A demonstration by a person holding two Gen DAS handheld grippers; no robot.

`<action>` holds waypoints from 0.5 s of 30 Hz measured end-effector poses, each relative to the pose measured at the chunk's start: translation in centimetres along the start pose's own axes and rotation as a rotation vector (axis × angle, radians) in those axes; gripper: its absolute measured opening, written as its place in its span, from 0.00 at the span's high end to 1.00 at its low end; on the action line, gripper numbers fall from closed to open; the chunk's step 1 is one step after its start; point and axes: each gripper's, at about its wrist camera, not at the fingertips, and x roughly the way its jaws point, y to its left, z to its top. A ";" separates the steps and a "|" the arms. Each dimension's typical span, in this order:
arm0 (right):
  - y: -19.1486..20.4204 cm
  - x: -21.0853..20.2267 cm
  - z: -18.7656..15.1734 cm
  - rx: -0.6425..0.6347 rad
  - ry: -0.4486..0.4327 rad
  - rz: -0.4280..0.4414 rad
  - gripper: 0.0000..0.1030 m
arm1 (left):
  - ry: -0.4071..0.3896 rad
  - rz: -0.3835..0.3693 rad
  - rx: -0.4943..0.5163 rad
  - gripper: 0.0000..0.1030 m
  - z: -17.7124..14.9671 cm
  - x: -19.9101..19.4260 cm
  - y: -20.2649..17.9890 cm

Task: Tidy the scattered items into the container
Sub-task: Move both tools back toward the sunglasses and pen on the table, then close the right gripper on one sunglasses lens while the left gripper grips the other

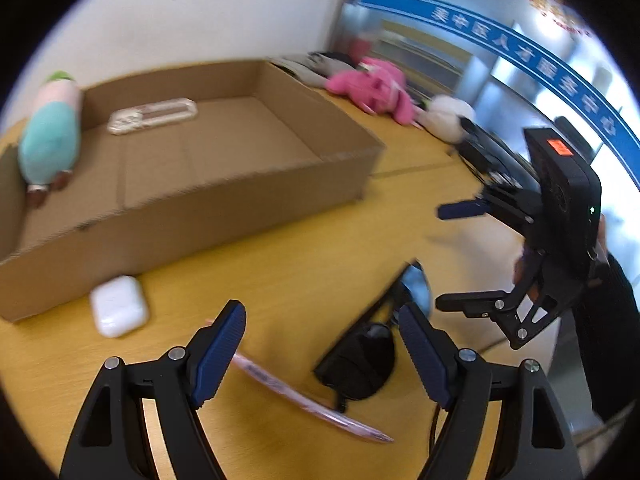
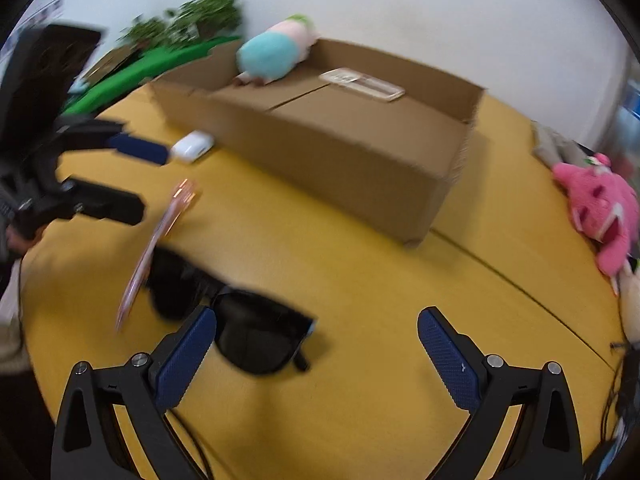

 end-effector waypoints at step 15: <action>2.1 4.0 -0.1 -0.016 0.073 0.004 0.07 | 0.173 0.022 0.047 0.25 -1.4 5.0 -2.6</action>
